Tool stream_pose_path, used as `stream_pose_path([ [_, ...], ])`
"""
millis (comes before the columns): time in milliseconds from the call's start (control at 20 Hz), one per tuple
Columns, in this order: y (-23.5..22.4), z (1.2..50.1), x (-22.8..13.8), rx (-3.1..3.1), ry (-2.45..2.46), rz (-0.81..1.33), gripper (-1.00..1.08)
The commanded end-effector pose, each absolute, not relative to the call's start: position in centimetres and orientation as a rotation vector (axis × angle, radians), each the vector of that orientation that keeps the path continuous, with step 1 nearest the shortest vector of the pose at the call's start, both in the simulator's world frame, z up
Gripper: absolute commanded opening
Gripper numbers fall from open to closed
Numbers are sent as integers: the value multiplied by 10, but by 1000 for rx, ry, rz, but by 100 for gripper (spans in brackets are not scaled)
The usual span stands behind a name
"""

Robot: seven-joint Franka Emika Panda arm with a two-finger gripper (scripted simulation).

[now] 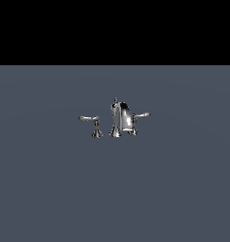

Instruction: Turn on the faucet by rotating a designated handle.

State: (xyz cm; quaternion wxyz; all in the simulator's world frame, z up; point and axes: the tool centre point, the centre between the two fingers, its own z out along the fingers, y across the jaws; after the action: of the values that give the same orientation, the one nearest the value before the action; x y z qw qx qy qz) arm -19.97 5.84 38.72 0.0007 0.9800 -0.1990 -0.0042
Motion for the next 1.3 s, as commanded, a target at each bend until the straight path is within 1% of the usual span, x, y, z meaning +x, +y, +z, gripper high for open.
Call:
stream_pose_path([
  [0,68,373,-190,3062,-704,-13,-100],
  [650,111,301,-133,2954,-1087,-13,-100],
  [1250,133,243,-77,2828,-1390,-12,-100],
])
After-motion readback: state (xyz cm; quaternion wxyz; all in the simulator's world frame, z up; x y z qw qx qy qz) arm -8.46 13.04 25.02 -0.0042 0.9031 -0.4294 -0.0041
